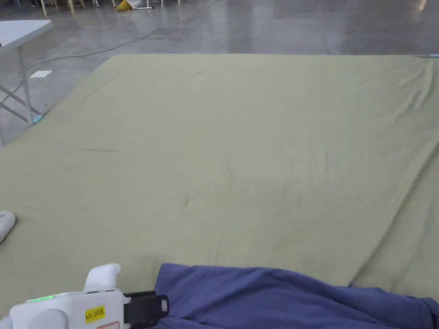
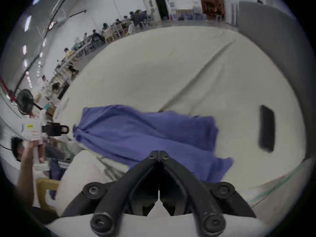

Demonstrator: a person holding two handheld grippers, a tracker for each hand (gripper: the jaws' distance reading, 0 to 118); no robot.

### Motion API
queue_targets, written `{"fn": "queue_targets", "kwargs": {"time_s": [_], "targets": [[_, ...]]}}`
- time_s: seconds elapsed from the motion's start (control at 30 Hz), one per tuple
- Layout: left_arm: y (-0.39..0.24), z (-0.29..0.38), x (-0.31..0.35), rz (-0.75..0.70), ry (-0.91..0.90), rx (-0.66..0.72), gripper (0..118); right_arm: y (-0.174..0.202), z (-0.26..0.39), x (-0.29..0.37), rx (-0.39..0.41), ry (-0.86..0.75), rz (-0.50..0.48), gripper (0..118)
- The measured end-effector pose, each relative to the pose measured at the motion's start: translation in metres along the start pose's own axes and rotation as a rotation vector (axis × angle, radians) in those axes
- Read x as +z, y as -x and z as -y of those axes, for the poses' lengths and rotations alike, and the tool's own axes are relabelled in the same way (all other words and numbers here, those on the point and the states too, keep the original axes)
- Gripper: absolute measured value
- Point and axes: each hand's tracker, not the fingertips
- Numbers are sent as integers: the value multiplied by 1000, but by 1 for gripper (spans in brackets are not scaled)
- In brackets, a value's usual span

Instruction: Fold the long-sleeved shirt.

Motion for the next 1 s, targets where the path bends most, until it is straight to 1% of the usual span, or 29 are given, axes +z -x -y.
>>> {"fn": "queue_targets", "kwargs": {"time_s": [0.03,0.07,0.1,0.13,0.17,0.2,0.27,0.3,0.33,0.37,0.4,0.47,0.6,0.67,0.73,0.77,0.8,0.83,0.87,0.9,0.93,0.97,1.0], "targets": [[9,-6,-6,31,12,34,0,-1,-3,0,9,2,-10,0],[22,-6,-12,49,69,69,28,-1,-6,-2,19,5,-23,0],[35,-10,-22,61,48,118,95,1,-4,-5,26,11,-39,0],[47,-16,-29,105,80,152,118,0,-5,-8,27,19,-63,0],[61,-17,-43,164,134,202,115,-4,-7,-12,9,28,-114,0],[74,-16,-60,238,189,259,115,-8,-9,-16,-16,37,-166,0],[89,-7,-84,342,268,372,115,-8,-4,-23,-68,51,-265,0],[90,-5,-89,423,234,381,115,-9,-5,-25,-92,50,-299,0],[89,-8,-90,472,221,373,115,-8,-5,-26,-101,48,-320,0],[89,-12,-96,515,259,383,118,-10,-1,-30,-99,43,-335,0],[91,-13,-101,552,268,402,118,-9,-2,-32,-95,42,-340,0],[83,-14,-114,605,276,392,118,-4,-4,-35,-81,45,-354,0],[53,-11,-129,597,259,293,118,10,-5,-45,-38,55,-356,0],[47,-12,-139,610,247,266,118,18,-4,-50,-26,63,-353,0],[45,-11,-145,664,243,288,118,23,-6,-52,-14,69,-347,0],[44,-9,-149,719,247,322,118,25,-5,-54,-9,73,-345,0],[41,-4,-154,776,256,355,111,26,-5,-55,-4,75,-343,0],[38,2,-163,790,281,418,79,27,-5,-55,-1,77,-341,0],[30,13,-174,709,365,420,9,28,-6,-55,2,78,-336,0],[30,18,-180,619,364,446,0,28,-6,-56,4,80,-332,0],[24,25,-184,633,396,389,0,28,-6,-55,8,80,-324,0],[26,21,-178,724,318,377,0,28,-6,-53,10,77,-315,0],[28,19,-174,753,288,414,0,28,-6,-51,10,75,-309,0]]}}
